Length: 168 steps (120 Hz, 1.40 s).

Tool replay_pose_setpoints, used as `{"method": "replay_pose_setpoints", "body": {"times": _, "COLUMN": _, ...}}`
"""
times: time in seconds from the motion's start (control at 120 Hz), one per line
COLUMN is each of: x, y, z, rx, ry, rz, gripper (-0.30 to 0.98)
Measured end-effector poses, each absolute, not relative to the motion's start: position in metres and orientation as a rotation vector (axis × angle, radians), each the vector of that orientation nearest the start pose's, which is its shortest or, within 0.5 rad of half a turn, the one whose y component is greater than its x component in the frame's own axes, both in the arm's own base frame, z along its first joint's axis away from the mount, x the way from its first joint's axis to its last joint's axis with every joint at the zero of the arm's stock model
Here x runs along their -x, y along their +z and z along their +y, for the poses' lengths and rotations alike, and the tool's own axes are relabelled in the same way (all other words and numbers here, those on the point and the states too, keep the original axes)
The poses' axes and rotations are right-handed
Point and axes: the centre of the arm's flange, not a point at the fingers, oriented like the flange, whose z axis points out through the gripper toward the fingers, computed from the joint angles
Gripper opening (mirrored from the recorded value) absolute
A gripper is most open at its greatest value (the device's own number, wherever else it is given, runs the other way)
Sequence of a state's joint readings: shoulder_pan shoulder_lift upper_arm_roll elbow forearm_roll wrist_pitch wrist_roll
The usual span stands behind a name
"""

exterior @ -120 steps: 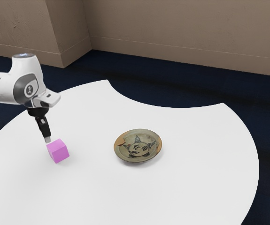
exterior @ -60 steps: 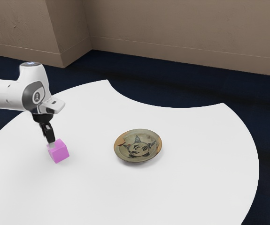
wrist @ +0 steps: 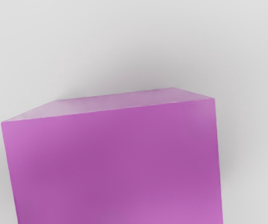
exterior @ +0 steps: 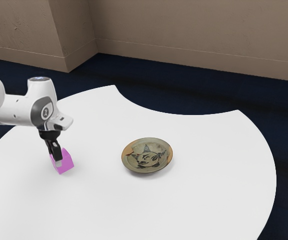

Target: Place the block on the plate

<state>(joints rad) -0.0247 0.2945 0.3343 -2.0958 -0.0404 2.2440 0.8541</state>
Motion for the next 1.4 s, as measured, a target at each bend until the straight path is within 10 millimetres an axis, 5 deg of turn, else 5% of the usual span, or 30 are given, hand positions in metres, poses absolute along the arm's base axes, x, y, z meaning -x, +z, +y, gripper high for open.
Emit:
{"method": "replay_pose_setpoints", "body": {"times": 0.283, "x": -0.539, "y": 0.263, "z": 0.171, "rx": 3.043, "ry": 0.249, "rz": 0.809, "gripper": 0.59}}
{"method": "replay_pose_setpoints", "body": {"times": 0.667, "x": -0.552, "y": 0.279, "z": 0.172, "rx": 3.036, "ry": 0.18, "rz": 0.797, "gripper": 0.4}}
{"method": "replay_pose_setpoints", "body": {"times": 1.25, "x": -0.592, "y": 0.412, "z": 0.155, "rx": 3.031, "ry": -0.083, "rz": 0.813, "gripper": 0.38}}
{"method": "replay_pose_setpoints", "body": {"times": 1.4, "x": -0.621, "y": 0.433, "z": 0.128, "rx": 3.013, "ry": -0.137, "rz": 0.876, "gripper": 0.39}}
